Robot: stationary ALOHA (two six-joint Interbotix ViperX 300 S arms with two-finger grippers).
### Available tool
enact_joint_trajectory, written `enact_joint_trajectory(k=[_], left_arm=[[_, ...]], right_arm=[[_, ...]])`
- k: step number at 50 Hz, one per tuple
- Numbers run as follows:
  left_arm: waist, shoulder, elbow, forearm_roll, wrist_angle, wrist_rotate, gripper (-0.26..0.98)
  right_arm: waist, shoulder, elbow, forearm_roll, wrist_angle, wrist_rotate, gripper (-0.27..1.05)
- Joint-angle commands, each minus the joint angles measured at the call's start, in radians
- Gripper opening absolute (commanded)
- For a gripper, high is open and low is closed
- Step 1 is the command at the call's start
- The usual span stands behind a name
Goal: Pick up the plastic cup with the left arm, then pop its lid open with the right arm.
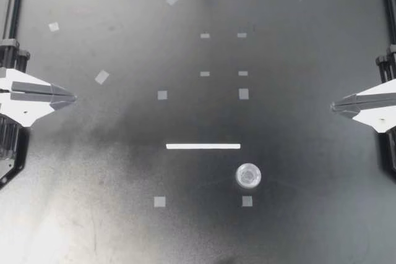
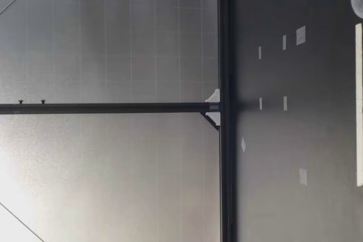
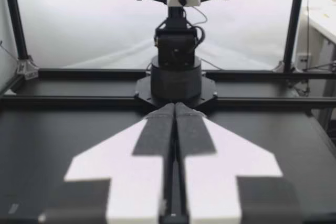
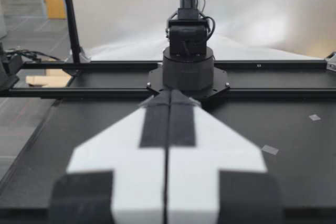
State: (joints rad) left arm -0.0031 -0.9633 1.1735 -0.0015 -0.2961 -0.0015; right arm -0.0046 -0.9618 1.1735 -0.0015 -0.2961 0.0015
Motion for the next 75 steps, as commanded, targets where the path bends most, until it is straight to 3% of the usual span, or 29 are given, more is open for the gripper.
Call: enact_joint_trajectory(k=[1,5,12,22,28,38,52,75], left_arm=[[-0.014,0.005,0.04,-0.002,-0.023,0.008,0.1],[-0.012,0.008,0.081,-0.005,-0.058,-0.012,0.0],[-0.014,0.072,0.103,-0.018,-0.087,-0.035,-0.01],[-0.014,0.367,-0.032,-0.015,-0.086,-0.114,-0.01],[-0.014,0.528,-0.109,-0.014,-0.092,-0.109,0.0],[-0.035,0.746,-0.207,0.008,-0.124,-0.101,0.11],[-0.074,0.953,-0.316,0.014,-0.156,-0.103,0.53],[-0.118,1.177,-0.471,0.017,-0.147,-0.1,0.54]], right_arm=[[0.011,0.006,0.002,0.006,-0.002,0.008,0.03],[0.009,0.023,0.032,0.034,0.009,0.04,-0.1],[0.009,0.092,0.054,0.077,0.078,0.149,-0.11],[0.011,0.224,-0.112,0.077,0.462,0.218,-0.11],[0.012,0.293,-0.17,0.086,0.534,0.219,-0.11],[0.043,0.416,-0.179,0.163,0.517,0.218,-0.11],[0.104,0.592,-0.161,0.176,0.288,0.227,-0.11],[0.152,0.815,-0.152,0.175,0.109,0.336,-0.11]])
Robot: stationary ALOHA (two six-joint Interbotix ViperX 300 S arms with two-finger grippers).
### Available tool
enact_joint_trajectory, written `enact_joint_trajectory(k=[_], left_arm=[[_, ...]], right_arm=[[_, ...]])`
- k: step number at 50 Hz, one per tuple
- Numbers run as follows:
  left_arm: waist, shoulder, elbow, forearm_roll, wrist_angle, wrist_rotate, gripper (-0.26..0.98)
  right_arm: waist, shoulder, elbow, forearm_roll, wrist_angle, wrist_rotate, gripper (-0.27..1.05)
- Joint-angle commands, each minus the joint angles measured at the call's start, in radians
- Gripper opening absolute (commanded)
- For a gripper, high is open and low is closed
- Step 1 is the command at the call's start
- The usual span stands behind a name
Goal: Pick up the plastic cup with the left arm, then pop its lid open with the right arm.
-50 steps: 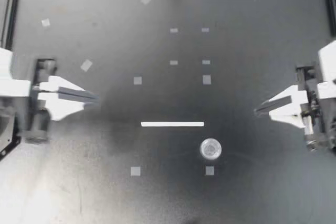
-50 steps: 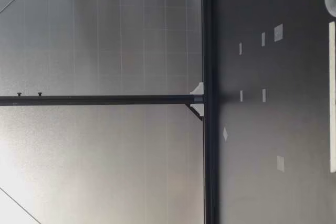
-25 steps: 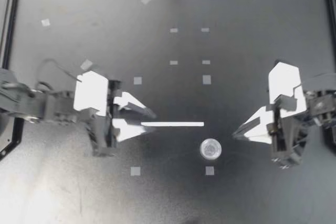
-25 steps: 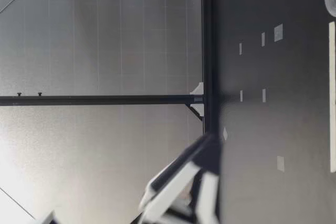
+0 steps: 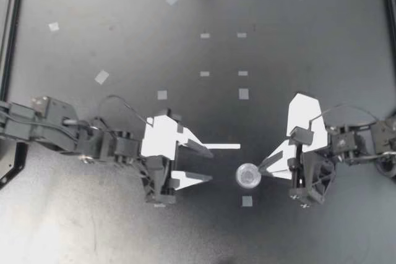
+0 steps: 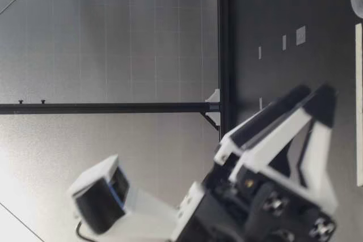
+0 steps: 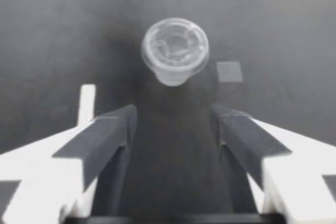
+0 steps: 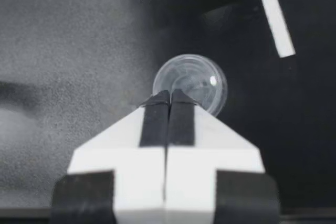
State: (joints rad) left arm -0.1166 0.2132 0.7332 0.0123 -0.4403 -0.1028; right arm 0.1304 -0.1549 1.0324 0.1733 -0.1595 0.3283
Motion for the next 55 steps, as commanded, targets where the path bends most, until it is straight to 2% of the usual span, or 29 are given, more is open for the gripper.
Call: enact_joint_trajectory(k=[1,24,31,55], left_arm=[[-0.005,0.005,-0.034,0.003,-0.003,0.0,0.54],[-0.005,0.129,-0.147,0.003,0.003,0.002,0.59],[-0.005,0.149,-0.169,0.003,0.006,0.0,0.64],[-0.005,0.216,-0.238,0.003,0.006,0.0,0.65]], right_arm=[[0.018,0.011,-0.011,0.0,-0.032,0.014,-0.11],[0.026,0.057,-0.002,-0.002,-0.069,0.034,-0.11],[0.026,0.064,0.002,-0.003,-0.074,0.034,-0.11],[0.028,0.097,0.003,-0.003,-0.104,0.034,-0.11]])
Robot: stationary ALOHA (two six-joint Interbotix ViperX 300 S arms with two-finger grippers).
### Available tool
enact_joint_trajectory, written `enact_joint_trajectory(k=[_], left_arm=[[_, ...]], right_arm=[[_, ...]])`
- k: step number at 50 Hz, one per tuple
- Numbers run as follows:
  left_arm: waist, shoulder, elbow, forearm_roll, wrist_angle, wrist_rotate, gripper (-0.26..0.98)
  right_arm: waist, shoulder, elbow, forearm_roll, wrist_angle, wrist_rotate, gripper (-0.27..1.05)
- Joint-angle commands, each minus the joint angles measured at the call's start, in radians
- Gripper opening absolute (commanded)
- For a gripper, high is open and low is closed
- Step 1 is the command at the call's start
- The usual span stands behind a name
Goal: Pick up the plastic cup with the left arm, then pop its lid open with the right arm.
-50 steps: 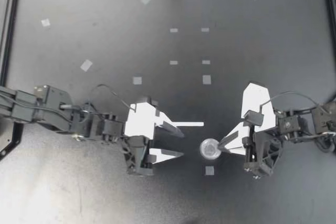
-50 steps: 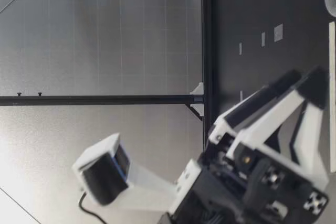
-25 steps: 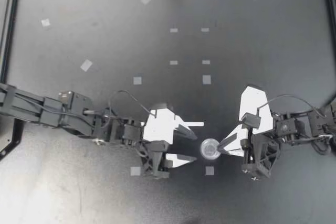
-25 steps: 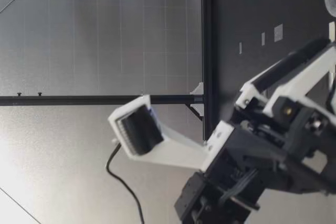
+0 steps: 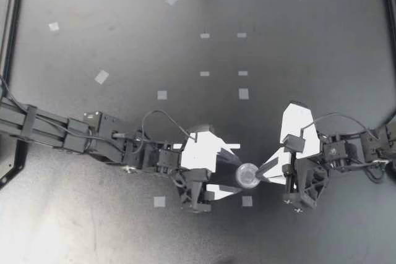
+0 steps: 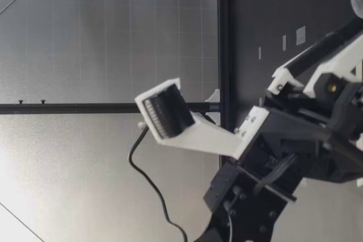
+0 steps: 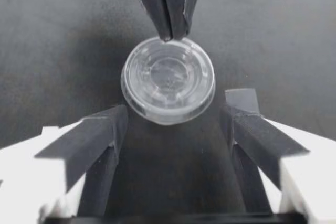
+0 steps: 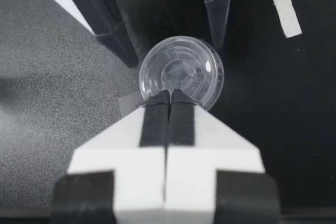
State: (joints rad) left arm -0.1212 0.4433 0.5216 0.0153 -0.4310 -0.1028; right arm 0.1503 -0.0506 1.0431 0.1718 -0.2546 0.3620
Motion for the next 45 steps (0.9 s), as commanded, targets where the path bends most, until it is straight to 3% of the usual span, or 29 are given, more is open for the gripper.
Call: enact_joint_trajectory(k=[1,15,45], left_arm=[[-0.002,-0.011,-0.031,0.0,-0.003,0.0,0.65],[0.0,0.014,-0.064,0.002,-0.003,0.0,0.65],[-0.002,0.015,-0.063,0.0,-0.002,0.021,0.64]], right_arm=[[0.008,-0.008,-0.008,-0.002,-0.011,0.0,-0.11],[0.025,0.015,-0.006,-0.002,-0.009,0.006,-0.11],[0.037,0.029,-0.005,-0.002,-0.003,0.038,-0.11]])
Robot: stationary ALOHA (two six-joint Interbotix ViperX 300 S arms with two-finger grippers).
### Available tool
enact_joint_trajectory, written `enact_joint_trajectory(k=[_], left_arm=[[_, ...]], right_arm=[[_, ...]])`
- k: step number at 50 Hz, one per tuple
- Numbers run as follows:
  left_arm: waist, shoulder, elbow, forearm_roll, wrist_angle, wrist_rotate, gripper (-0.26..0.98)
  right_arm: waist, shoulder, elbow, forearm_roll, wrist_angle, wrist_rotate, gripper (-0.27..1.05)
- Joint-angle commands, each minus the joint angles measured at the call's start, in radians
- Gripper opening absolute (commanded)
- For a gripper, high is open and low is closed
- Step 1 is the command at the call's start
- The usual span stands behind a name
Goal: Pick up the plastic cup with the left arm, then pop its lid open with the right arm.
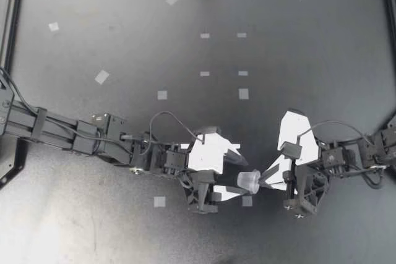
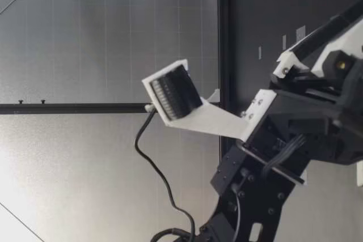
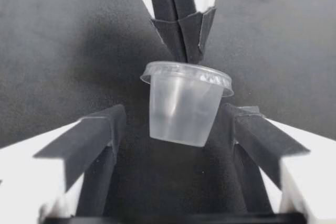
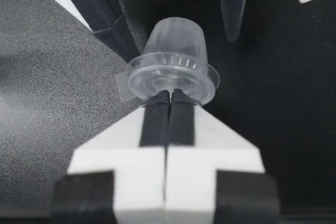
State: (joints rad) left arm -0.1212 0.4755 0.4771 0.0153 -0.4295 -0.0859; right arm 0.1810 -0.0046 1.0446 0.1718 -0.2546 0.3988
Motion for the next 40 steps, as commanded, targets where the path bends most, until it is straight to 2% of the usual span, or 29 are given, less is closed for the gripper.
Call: enact_joint_trajectory(k=[1,22,40], left_arm=[[0.0,-0.015,-0.018,0.0,-0.003,0.009,0.64],[-0.011,-0.002,-0.028,0.0,-0.003,0.011,0.62],[-0.011,-0.003,-0.029,0.0,-0.003,0.008,0.39]], right_arm=[[0.006,-0.018,-0.008,-0.002,-0.003,0.002,-0.11],[0.006,-0.038,-0.006,-0.002,0.0,0.002,-0.11],[0.006,-0.055,-0.006,-0.002,0.0,0.021,-0.11]])
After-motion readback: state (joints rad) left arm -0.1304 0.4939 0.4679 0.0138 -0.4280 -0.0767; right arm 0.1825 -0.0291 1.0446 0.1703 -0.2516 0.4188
